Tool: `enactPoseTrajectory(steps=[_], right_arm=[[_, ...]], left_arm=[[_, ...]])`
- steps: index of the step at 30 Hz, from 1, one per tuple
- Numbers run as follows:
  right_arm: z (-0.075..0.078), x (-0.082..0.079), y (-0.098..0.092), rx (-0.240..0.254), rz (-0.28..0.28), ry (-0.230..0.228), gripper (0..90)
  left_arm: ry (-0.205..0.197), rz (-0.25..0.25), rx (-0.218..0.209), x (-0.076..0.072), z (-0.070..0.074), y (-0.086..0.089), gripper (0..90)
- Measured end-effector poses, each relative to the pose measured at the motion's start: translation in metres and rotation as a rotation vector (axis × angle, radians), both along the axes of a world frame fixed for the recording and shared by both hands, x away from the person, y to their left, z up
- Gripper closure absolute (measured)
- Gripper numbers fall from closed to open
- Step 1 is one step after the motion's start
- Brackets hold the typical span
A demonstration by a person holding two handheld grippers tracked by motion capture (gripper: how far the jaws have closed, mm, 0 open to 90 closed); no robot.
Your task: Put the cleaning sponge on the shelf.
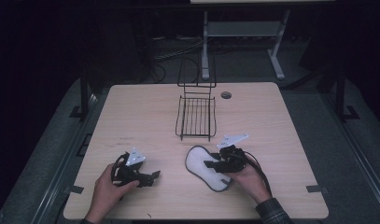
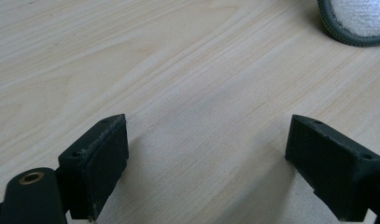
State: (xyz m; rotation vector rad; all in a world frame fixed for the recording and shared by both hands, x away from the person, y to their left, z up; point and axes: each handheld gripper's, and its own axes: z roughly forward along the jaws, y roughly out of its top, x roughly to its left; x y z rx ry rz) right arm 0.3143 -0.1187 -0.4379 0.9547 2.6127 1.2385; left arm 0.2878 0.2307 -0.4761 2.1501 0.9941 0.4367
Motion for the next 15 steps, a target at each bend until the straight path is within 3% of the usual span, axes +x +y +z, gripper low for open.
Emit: enactPoseTrajectory(steps=[10,15], right_arm=[[0.012,-0.001,-0.01,0.077,0.01,0.005,71.4],[0.014,-0.001,-0.013,0.094,0.016,0.01,73.7]], left_arm=[[0.0,0.0,0.001,0.0,0.0,0.0,12.5],[0.0,-0.001,0.0,0.0,0.0,0.0,12.5]])
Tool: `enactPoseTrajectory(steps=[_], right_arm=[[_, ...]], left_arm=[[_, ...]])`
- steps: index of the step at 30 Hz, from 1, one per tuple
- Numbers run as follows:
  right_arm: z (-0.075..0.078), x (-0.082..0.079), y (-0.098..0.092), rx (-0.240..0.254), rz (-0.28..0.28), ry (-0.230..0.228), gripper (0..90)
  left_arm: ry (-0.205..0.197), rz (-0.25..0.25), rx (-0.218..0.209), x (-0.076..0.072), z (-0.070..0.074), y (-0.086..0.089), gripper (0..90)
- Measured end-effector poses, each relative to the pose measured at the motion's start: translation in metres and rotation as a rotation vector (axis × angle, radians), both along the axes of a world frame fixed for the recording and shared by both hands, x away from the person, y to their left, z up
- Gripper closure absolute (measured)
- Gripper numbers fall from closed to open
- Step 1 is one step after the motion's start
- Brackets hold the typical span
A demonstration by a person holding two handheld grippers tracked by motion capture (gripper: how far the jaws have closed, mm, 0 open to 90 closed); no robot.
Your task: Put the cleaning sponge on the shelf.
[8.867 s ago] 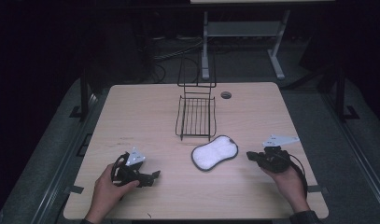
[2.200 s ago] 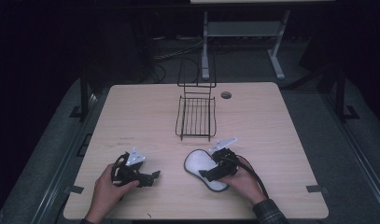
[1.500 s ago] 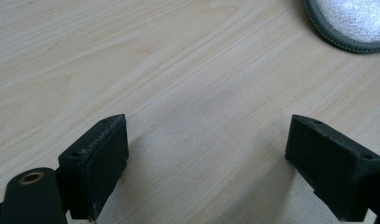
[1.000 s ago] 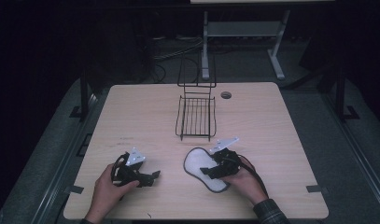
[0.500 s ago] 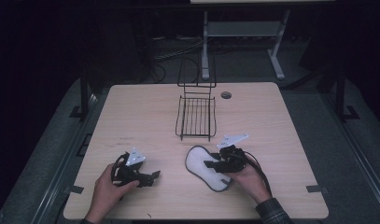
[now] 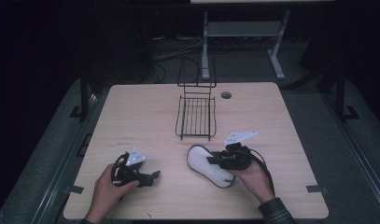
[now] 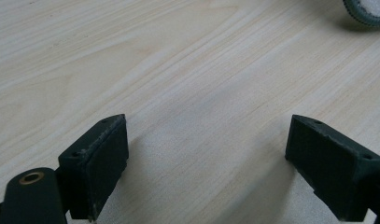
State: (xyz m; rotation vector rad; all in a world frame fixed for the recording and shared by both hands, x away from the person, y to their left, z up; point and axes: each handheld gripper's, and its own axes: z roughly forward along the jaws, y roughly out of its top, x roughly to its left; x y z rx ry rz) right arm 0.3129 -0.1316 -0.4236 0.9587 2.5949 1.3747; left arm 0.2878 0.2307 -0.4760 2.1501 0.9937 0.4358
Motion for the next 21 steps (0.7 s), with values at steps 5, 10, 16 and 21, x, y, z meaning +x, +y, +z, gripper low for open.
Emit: enactPoseTrajectory(steps=[5,10,16,21], right_arm=[[0.002,-0.001,-0.003,0.006,-0.007,0.002,77.5],[0.004,0.0,-0.007,0.007,-0.017,0.01,79.3],[0.007,0.0,-0.012,0.011,-0.029,0.004,79.3],[0.013,0.002,-0.02,0.023,-0.043,0.001,79.3]], left_arm=[[0.0,0.001,-0.001,0.0,0.0,0.0,12.5],[0.0,0.001,0.0,0.0,0.0,0.0,12.5],[0.0,0.001,0.0,0.0,0.0,0.0,12.5],[-0.001,0.0,0.002,0.0,0.0,0.0,12.5]])
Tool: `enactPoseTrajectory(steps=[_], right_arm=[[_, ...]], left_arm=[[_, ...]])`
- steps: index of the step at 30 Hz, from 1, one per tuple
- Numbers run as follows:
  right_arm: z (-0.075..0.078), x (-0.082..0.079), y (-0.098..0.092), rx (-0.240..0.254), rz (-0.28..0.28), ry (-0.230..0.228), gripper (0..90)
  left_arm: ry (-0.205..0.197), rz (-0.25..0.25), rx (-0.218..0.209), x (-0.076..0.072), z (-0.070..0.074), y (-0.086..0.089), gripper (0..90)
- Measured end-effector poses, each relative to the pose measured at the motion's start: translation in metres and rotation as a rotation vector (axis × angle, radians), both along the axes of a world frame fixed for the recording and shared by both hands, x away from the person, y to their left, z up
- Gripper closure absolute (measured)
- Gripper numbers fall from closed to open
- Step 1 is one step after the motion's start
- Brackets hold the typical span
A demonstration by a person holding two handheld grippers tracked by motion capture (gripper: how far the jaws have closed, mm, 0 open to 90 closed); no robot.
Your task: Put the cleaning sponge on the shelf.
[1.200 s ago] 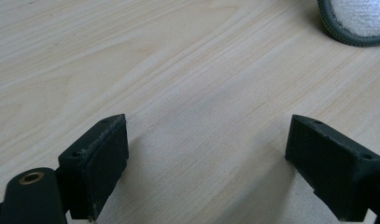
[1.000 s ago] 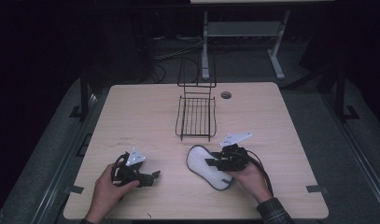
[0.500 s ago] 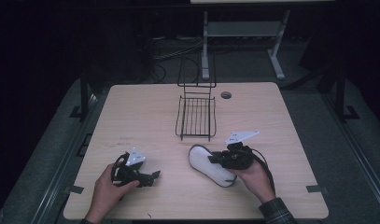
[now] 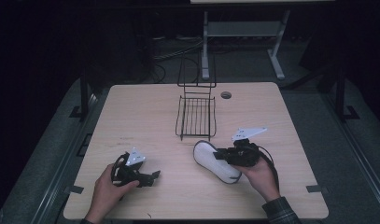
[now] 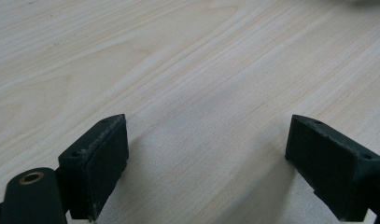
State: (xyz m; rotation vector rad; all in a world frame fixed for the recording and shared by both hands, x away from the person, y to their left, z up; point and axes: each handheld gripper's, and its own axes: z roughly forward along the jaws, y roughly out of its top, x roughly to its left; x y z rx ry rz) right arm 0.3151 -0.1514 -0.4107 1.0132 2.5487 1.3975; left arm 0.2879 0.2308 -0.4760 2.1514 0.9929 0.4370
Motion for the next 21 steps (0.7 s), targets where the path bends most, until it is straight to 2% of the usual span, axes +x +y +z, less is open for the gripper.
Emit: enactPoseTrajectory(steps=[21], right_arm=[[0.023,0.021,-0.019,0.036,-0.065,-0.059,79.4]], left_arm=[[0.0,-0.002,0.003,0.0,0.0,0.0,12.5]])
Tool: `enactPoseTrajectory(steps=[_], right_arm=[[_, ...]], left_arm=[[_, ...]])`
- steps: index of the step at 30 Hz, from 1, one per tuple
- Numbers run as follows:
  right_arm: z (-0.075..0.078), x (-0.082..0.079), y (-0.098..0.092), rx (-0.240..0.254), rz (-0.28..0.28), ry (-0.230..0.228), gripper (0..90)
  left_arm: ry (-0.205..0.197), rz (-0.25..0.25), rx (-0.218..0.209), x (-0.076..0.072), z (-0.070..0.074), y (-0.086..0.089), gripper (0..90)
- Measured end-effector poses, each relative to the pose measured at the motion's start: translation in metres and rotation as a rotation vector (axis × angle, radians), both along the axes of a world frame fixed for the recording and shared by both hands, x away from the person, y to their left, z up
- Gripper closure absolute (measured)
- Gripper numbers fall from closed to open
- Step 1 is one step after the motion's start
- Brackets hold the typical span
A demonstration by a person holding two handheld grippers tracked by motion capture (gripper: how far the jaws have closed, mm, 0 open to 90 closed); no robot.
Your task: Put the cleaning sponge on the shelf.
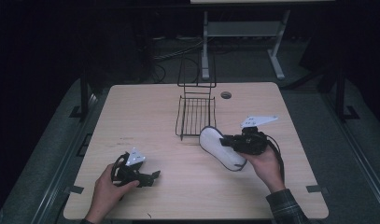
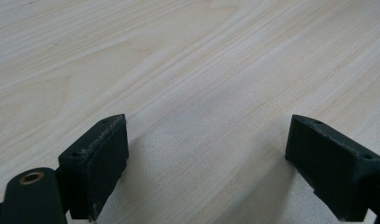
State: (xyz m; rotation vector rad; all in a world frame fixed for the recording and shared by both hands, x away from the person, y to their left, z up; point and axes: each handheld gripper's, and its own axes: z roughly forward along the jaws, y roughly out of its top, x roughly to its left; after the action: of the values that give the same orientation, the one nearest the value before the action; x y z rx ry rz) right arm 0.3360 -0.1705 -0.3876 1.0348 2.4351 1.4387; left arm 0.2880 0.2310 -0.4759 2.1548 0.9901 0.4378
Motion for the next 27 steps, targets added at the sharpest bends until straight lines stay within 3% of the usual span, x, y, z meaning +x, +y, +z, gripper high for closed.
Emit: enactPoseTrajectory(steps=[27], right_arm=[[0.019,0.038,0.005,0.025,-0.042,-0.017,79.8]], left_arm=[[0.006,-0.003,0.005,0.0,0.0,0.0,12.5]])
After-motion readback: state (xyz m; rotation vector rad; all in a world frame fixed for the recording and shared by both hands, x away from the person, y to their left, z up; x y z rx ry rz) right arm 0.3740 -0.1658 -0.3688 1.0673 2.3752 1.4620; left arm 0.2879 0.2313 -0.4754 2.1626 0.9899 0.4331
